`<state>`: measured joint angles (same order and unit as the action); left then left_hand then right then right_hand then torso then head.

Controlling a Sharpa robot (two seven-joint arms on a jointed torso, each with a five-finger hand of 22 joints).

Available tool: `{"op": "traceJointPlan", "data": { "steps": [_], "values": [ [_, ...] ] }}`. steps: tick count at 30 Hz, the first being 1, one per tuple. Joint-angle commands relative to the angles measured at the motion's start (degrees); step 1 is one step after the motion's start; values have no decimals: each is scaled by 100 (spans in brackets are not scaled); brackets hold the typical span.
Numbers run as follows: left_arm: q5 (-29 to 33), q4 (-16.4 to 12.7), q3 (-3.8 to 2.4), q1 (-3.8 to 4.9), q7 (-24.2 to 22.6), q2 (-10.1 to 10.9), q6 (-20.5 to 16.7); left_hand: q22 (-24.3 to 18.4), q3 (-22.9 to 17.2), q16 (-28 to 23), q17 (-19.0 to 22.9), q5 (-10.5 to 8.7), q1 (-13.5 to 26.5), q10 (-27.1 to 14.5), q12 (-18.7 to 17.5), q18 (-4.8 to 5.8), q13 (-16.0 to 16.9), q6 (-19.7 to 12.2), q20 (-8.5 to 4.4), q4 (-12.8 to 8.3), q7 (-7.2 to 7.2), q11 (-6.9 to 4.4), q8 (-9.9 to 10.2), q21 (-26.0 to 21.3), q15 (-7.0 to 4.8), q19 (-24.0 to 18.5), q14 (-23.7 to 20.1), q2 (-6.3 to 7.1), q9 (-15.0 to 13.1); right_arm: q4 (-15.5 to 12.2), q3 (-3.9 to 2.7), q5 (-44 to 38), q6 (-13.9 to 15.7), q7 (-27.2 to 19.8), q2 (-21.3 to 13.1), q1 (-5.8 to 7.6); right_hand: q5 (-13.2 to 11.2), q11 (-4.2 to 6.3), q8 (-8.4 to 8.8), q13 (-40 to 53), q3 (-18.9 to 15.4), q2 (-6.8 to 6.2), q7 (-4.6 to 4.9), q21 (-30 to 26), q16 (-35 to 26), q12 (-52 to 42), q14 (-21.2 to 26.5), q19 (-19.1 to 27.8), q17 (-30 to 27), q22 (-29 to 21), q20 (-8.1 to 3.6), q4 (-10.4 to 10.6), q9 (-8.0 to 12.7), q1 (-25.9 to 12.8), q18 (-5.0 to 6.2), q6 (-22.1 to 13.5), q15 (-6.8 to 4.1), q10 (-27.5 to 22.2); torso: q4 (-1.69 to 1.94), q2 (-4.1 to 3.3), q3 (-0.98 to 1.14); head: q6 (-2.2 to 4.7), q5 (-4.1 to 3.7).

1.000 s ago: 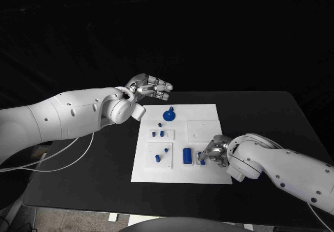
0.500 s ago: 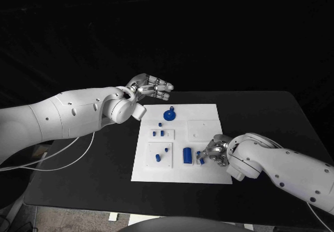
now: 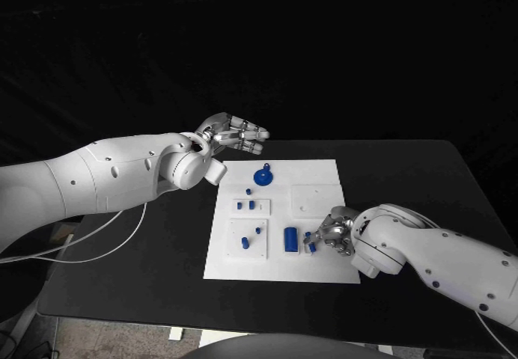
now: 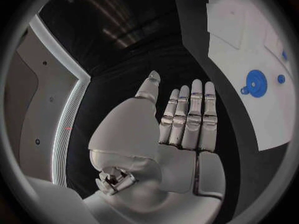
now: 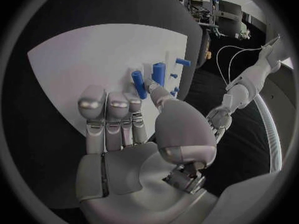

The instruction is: Assemble the parts on the task board

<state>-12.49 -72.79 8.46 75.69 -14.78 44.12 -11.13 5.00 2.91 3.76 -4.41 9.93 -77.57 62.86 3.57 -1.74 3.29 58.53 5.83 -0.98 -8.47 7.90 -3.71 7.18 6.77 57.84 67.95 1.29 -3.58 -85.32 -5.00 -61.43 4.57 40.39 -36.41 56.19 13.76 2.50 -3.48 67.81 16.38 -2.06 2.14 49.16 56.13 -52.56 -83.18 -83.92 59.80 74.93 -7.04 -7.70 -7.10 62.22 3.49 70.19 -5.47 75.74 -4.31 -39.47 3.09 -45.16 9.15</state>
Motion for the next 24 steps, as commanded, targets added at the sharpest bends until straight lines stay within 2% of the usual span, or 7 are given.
{"op": "traceJointPlan", "data": {
  "steps": [1, 13, 16, 17, 19, 21, 24],
  "values": [
    [-24, -5, -3, 9, 0, -6, 47, -5, -1, -10, -6, -15, 15, -50, -8, -49, 8, 31, 7, 24, 18, 7, -10, 26, -3, -14, -25, 57, -1, -23, 7, -106, -139, 2, 25, -9, 14, 10, -15, -9, -64, -64, 0, -15, -9, 13, -15, -245, -5, 622, 10, 70, 10, -1, -24, 36, -28, 21, 1, 2, 5, -13, 6],
    [-37, 57, -3, 9, 19, -16, 47, -10, -17, -9, -8, -12, 4, -67, -7, -52, 9, 25, 9, 40, 15, 11, -9, 30, -2, -14, -24, 73, -1, -86, 8, -152, -200, 13, 22, -8, -158, 6, -16, -25, -204, -86, 4, -33, -22, 26, -13, -247, -12, 620, 10, 241, 39, 57, -23, 37, -28, 17, -3, 0, 7, -32, 7],
    [-38, 69, -3, 9, 18, -17, 51, -10, -17, -9, -8, -12, 4, -67, -7, -52, 9, 25, 9, 40, 15, 11, -9, 30, -2, -14, -24, 73, -1, -89, 8, -161, -218, 19, 13, -8, -442, 2, -14, -34, -235, -101, 7, -39, -24, 36, -12, -246, -12, 619, 10, 317, 42, 34, -22, 33, -27, 16, -3, 0, 4, -34, -1],
    [-38, 73, -2, 9, 18, -17, 51, -10, -17, -9, -8, -12, 4, -67, -7, -52, 9, 25, 9, 40, 15, 11, -9, 30, -2, -14, -24, 73, -1, -91, 8, -164, -223, 20, 9, -8, -743, -2, -15, -36, -257, -121, 11, -41, -26, 37, -12, -246, -13, 618, 11, 376, 42, 11, -22, 33, -24, 19, -3, 0, 4, -34, -1],
    [-39, 79, -2, 9, 18, -19, 52, -10, -17, -9, -8, -12, 4, -67, -7, -52, 9, 25, 9, 40, 15, 11, -9, 30, -2, -14, -24, 73, -1, -97, 8, -172, -231, 21, 1, -8, -921, -7, -18, -45, -240, -197, 20, -42, -35, 42, -10, -249, -18, 619, 16, 552, 37, 45, -19, 39, -22, 21, -3, 2, 6, -35, 0],
    [-39, 82, -2, 9, 16, -22, 46, -10, -17, -9, -8, -12, 4, -67, -7, -52, 9, 25, 9, 40, 15, 11, -9, 30, -2, -14, -24, 73, -1, -110, 8, -181, -246, 18, -12, -8, -987, -12, -18, -54, -236, -303, 21, -50, -33, 50, -12, -248, -15, 617, 18, 727, 31, 41, -17, 41, -17, 18, 1, 2, 6, -36, -4],
    [-39, 81, -2, 9, 11, -23, 40, -13, -25, -9, -9, -12, 5, -83, -6, -55, 9, -41, 10, 53, -2, 17, -8, 32, 0, -13, -25, 92, -2, -137, 8, -189, -262, 14, -35, -8, -950, -20, -18, -71, -373, -522, 35, -59, -39, 61, -12, -250, -16, 616, 23, 1188, 10, 16, -15, 34, -12, 17, 4, 1, 5, -34, -11]
  ]
}}
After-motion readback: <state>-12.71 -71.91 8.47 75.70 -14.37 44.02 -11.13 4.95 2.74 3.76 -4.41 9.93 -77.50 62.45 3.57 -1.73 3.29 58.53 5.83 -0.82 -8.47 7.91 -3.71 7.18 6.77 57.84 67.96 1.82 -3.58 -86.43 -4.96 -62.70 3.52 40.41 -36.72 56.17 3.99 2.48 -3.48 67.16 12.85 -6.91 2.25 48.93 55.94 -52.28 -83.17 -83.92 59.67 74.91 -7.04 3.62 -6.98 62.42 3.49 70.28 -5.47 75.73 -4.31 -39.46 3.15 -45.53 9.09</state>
